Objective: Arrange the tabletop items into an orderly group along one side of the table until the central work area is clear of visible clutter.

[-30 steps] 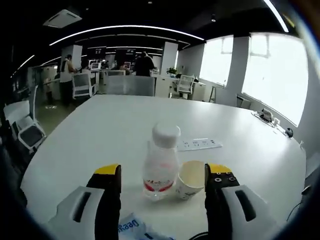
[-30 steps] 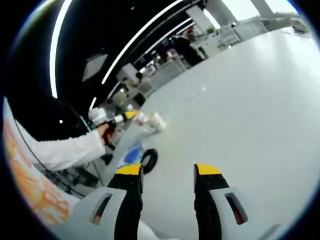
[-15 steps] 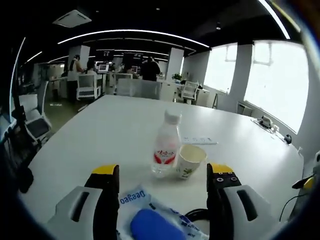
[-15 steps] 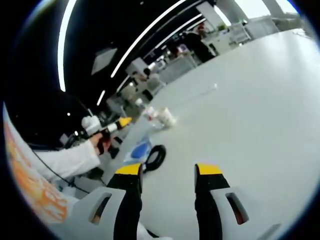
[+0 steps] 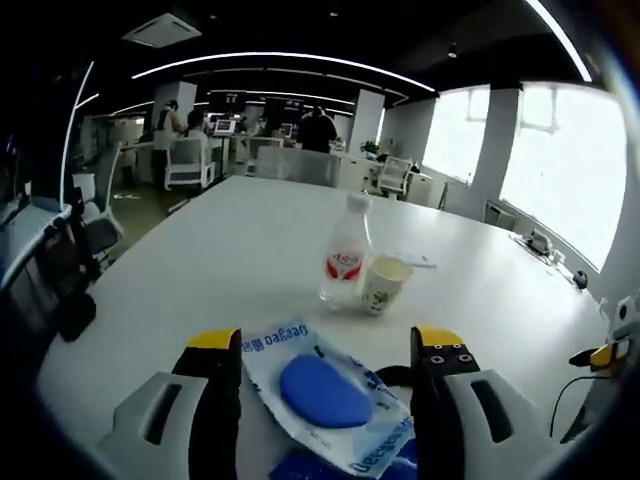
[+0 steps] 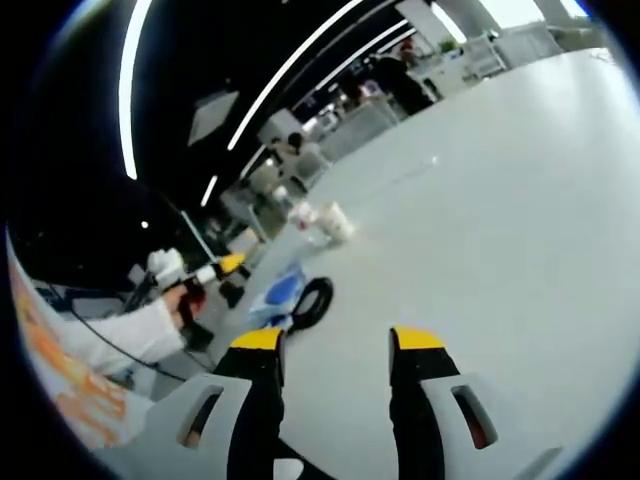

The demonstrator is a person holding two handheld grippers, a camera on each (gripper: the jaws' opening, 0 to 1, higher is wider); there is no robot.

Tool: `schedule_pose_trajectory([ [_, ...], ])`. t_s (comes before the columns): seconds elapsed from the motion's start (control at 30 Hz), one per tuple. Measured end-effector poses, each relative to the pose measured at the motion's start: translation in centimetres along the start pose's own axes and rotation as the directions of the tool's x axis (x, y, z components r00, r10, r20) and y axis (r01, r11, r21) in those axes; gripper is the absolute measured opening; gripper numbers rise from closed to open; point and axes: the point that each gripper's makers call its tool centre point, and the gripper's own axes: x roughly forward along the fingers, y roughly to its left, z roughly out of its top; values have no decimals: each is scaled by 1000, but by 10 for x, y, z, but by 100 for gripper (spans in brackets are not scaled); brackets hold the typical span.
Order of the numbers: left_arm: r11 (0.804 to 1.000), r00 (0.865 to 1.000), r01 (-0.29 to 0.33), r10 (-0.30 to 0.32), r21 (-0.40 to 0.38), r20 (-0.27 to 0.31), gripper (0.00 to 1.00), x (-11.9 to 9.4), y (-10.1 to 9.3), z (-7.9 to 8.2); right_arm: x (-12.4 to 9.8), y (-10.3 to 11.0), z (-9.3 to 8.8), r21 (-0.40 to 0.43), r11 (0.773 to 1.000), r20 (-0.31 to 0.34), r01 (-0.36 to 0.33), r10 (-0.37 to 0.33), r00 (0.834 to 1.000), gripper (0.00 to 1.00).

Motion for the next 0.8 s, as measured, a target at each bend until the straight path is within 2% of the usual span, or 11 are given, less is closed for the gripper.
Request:
schedule_pose_trajectory([
  [0.13, 996, 999, -30, 32, -85, 19, 68, -17, 1, -10, 4, -1, -3, 0, 1000, -18, -9, 9, 1000, 40],
  [0.27, 995, 999, -40, 38, -86, -20, 66, -26, 1, -30, 8, 3, 1, -6, 1000, -18, -19, 19, 1000, 40],
  [0.47, 989, 998, -57, 53, -135, -36, 65, -36, 3, -46, 10, 9, 3, -8, 999, -14, -31, 31, 999, 40],
  [0.7, 982, 997, -67, 59, -174, -51, 64, -38, 3, -57, 7, 11, -8, 4, 1000, -32, -31, 31, 999, 40],
  [0.8, 967, 997, -69, 63, -243, -32, 64, -36, 4, -54, 7, 10, -11, 18, 999, -36, -30, 30, 999, 40],
])
